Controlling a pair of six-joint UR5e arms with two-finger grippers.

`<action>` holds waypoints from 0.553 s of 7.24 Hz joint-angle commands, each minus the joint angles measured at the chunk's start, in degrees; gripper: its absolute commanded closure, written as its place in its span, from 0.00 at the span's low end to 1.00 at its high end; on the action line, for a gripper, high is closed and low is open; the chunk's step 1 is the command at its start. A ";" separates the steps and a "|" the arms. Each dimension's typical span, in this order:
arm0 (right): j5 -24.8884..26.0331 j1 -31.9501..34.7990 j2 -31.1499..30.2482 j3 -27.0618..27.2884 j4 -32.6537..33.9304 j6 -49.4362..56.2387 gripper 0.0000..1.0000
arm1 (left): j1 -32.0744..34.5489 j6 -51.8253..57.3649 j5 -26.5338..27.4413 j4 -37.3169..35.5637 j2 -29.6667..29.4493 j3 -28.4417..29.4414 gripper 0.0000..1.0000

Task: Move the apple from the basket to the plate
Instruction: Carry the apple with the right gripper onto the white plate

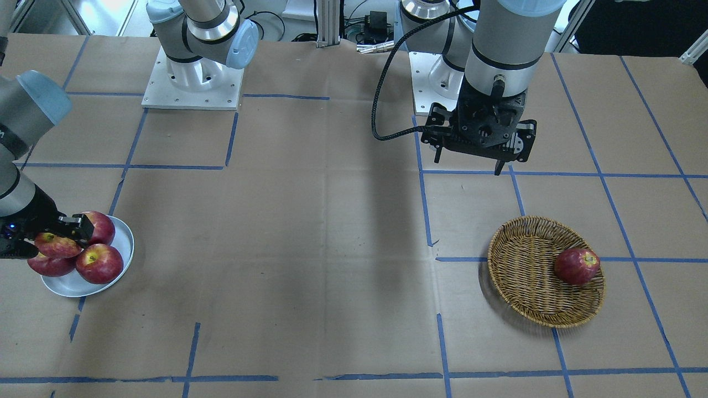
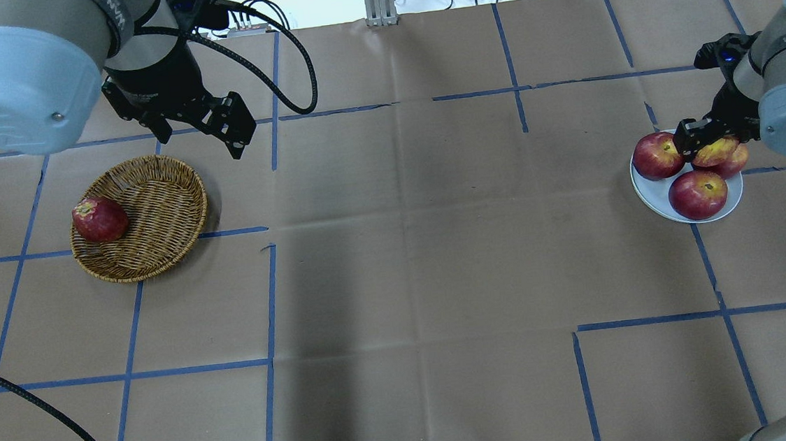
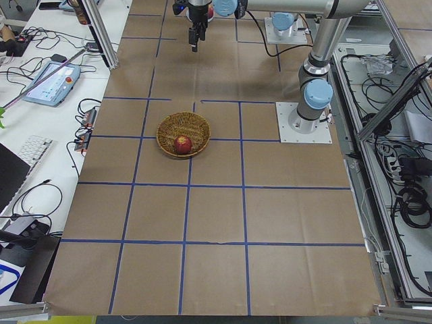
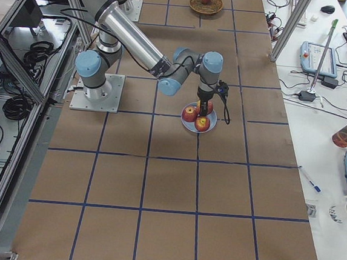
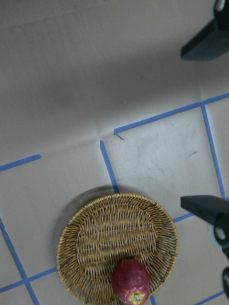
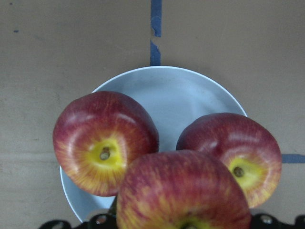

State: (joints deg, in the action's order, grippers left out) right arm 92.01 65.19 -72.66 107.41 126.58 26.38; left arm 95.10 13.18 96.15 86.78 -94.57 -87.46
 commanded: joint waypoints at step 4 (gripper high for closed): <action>-0.34 0.89 -3.52 -4.64 -3.08 -0.45 0.00 | 0.08 0.00 -0.09 -0.21 -0.09 0.01 0.01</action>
State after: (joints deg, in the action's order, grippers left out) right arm 91.79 65.42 -73.88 104.78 125.55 25.92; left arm 95.12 13.18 96.13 86.59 -94.64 -87.47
